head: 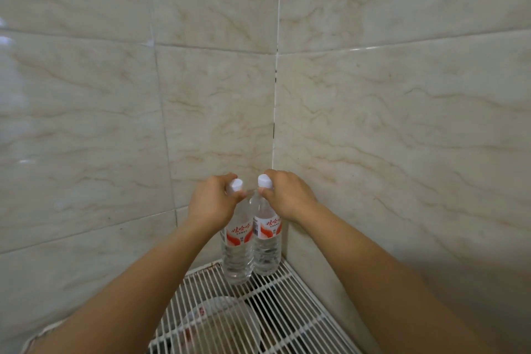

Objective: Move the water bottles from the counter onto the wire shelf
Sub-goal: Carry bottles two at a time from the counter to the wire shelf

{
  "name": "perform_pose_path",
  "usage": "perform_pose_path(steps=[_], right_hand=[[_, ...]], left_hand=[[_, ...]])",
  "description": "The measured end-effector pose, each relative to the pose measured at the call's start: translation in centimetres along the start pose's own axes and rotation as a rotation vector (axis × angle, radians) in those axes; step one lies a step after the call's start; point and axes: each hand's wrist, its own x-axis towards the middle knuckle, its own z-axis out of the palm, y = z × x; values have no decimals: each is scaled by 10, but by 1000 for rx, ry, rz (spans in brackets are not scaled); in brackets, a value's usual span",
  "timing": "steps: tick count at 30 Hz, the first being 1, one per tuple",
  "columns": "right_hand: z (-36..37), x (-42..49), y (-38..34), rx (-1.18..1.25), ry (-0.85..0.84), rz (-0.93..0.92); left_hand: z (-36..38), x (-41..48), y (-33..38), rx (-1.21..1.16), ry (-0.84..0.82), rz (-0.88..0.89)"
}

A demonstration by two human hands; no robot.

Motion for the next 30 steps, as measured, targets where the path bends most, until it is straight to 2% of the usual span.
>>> perform_pose_path(steps=[10, 20, 25, 30], right_hand=[[4, -3, -7, 27, 30, 78], [0, -35, -9, -16, -30, -1], [8, -71, -59, 83, 13, -140], [49, -128, -139, 195, -140, -267]], left_hand=[[-1, 2, -2, -29, -34, -9], [-20, -43, -23, -36, 17, -13], [-67, -100, -62, 118, 76, -54], [-127, -181, -114, 201, 162, -207]])
